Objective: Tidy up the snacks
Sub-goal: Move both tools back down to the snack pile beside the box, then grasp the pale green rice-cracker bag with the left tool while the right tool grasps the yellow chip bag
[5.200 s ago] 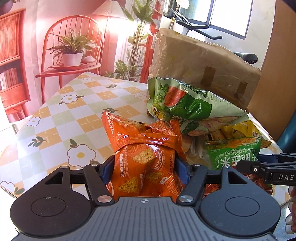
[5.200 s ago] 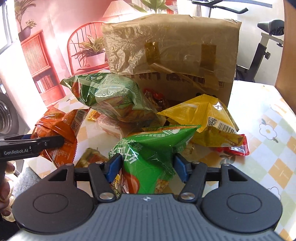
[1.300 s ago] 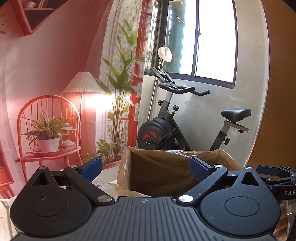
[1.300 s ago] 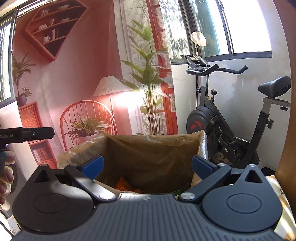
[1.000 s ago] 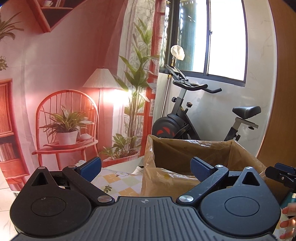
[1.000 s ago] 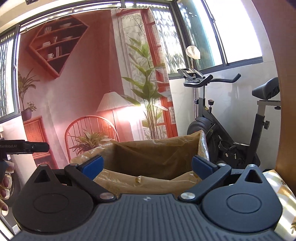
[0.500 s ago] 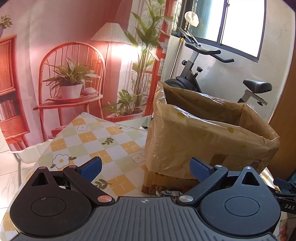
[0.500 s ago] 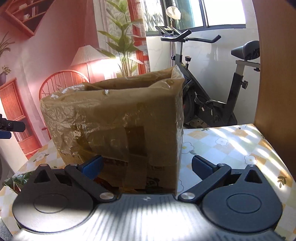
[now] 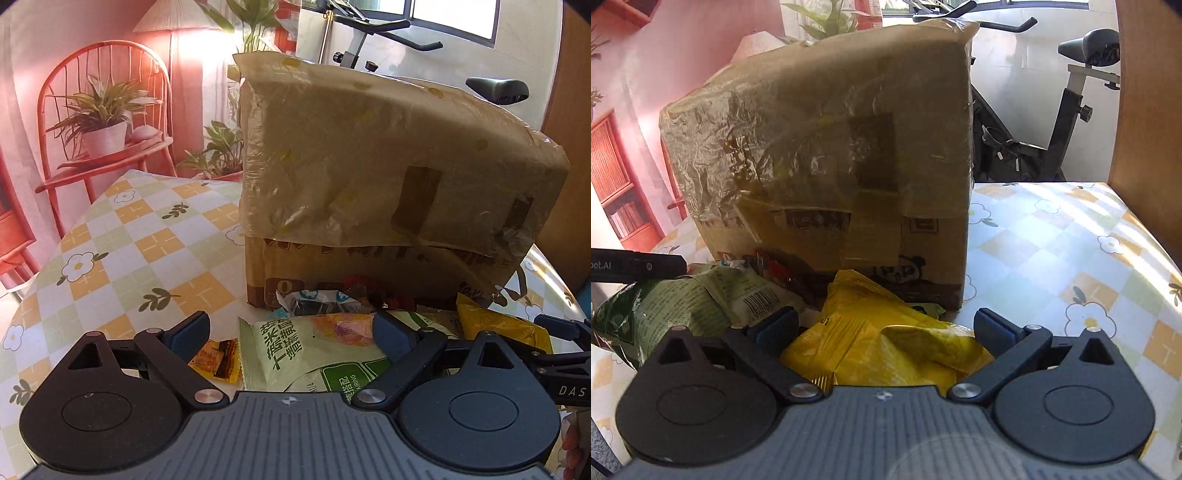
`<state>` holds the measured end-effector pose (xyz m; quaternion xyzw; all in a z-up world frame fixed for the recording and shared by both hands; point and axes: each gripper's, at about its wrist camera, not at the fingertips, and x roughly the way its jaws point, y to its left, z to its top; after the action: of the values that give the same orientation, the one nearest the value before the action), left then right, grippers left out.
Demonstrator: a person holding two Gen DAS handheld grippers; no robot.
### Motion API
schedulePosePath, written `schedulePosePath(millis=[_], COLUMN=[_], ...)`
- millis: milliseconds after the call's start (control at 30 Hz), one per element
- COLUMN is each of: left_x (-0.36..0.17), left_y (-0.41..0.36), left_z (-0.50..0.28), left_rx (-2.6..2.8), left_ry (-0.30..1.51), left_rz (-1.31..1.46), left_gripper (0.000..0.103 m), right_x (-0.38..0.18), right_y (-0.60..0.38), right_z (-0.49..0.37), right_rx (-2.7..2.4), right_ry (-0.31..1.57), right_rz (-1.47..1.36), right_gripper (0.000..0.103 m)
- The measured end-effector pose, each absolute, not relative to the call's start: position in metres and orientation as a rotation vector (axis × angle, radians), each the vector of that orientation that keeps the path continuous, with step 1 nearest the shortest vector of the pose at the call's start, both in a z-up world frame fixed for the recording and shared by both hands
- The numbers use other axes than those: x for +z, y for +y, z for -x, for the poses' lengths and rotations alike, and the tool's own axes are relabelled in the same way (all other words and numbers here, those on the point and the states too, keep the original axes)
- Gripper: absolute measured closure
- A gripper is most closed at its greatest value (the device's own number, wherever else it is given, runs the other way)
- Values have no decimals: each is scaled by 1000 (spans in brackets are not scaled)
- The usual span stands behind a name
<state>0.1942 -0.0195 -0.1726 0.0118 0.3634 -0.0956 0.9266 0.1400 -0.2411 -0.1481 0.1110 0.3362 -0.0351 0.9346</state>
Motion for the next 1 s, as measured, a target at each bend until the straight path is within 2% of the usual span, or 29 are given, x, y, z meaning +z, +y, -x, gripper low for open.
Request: schedulePosePath(millis=[100,467,500,633,867,1000], left_x=[-177,-192,-191,-184,-172,-175], left_y=[-18,-18,-18,-15,-2,-2], left_z=[-195,-195,-194,-187,-180,-181], left_rx=[-200,-338,-341,-346,-356,-336], left_ry=[760,852,850,822,817,848], left_rz=[-17,62,66,80,124,156], left_gripper=[0,0,1,18,18,18], right_x=[-148,-148,-148,-148,-146,-142], right_y=[-241,-242,-243,-242,-244,-243], right_z=[-139,-129,-129,-127,-127,-121], right_rx=[-90,-51,-36,-5,10,-51], right_ry=[690,650,646,628,637,580], right_rz=[-223,-247,-254,-263,-299,-298], right_gripper=[0,0,0,0,0,0])
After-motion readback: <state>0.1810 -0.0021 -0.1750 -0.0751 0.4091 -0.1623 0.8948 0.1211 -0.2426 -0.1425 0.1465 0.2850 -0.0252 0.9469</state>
